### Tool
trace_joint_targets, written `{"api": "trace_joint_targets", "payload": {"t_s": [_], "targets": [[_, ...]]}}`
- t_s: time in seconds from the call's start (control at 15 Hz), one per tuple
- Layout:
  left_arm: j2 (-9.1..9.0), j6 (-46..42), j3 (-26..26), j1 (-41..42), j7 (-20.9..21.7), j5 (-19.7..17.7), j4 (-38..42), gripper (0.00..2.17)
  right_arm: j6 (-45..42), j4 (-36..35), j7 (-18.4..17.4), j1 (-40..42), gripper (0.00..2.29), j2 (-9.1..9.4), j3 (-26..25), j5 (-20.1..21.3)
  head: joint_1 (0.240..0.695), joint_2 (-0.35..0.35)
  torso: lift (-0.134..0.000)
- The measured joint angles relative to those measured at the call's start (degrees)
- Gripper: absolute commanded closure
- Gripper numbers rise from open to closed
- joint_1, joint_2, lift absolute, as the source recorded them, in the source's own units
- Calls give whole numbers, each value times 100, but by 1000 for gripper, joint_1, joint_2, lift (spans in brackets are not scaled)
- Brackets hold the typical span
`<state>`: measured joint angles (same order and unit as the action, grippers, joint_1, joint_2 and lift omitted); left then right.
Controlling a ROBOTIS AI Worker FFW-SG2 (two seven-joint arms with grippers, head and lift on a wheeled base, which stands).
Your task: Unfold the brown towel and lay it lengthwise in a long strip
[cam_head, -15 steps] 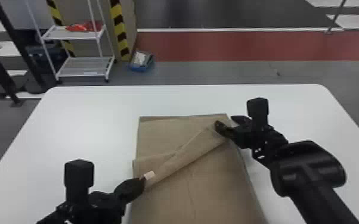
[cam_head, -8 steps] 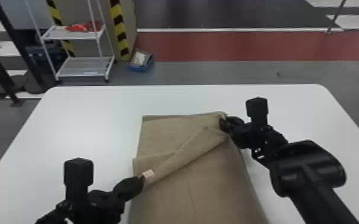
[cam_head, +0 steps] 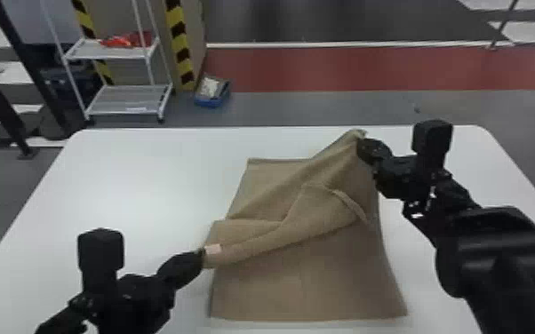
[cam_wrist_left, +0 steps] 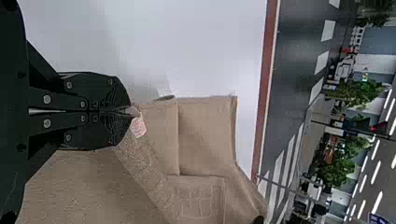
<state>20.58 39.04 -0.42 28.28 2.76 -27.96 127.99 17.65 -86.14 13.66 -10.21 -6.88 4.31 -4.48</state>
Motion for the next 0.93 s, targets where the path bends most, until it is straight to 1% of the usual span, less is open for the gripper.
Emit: {"api": "trace_joint_targets", "payload": {"t_s": [0.07,0.2,0.27,0.33,0.47,0.6,0.67,0.73,0.8,0.93], "targets": [[-6,-15,69,8,-13,-21,24,1517,51,-254,-22,142,1541,-46,-184,0,695,-4,-123],[-9,-33,196,11,-27,-64,59,1517,220,-749,-131,522,1541,-207,-545,0,695,-34,-123],[-9,-57,263,4,-35,-91,65,1517,277,-1010,-212,794,1538,-313,-760,5,695,-76,-123],[-7,-86,328,-20,-40,-129,61,1517,256,-1226,-258,1096,1538,-403,-1006,7,695,-99,-123],[-2,-108,395,-117,-48,-214,15,1517,120,-1495,-271,1626,1538,-479,-1485,-50,695,-145,-123],[-4,-102,360,-271,-59,-233,-66,1517,59,-1783,-350,2144,1538,-475,-1824,-75,695,-181,-123],[-11,-96,332,-352,-85,-223,-112,1517,31,-1977,-514,2449,1538,-447,-1945,-62,695,-211,-123],[-16,-94,315,-419,-111,-207,-149,1517,15,-2173,-673,2757,1538,-399,-2064,-45,695,-223,-123],[-17,-93,309,-461,-119,-194,-172,1517,9,-2326,-740,3008,1538,-336,-2172,-39,695,-236,-123],[-19,-93,315,-558,-119,-177,-233,1517,7,-2712,-770,3575,1538,-143,-2357,-22,695,-249,-123]]}}
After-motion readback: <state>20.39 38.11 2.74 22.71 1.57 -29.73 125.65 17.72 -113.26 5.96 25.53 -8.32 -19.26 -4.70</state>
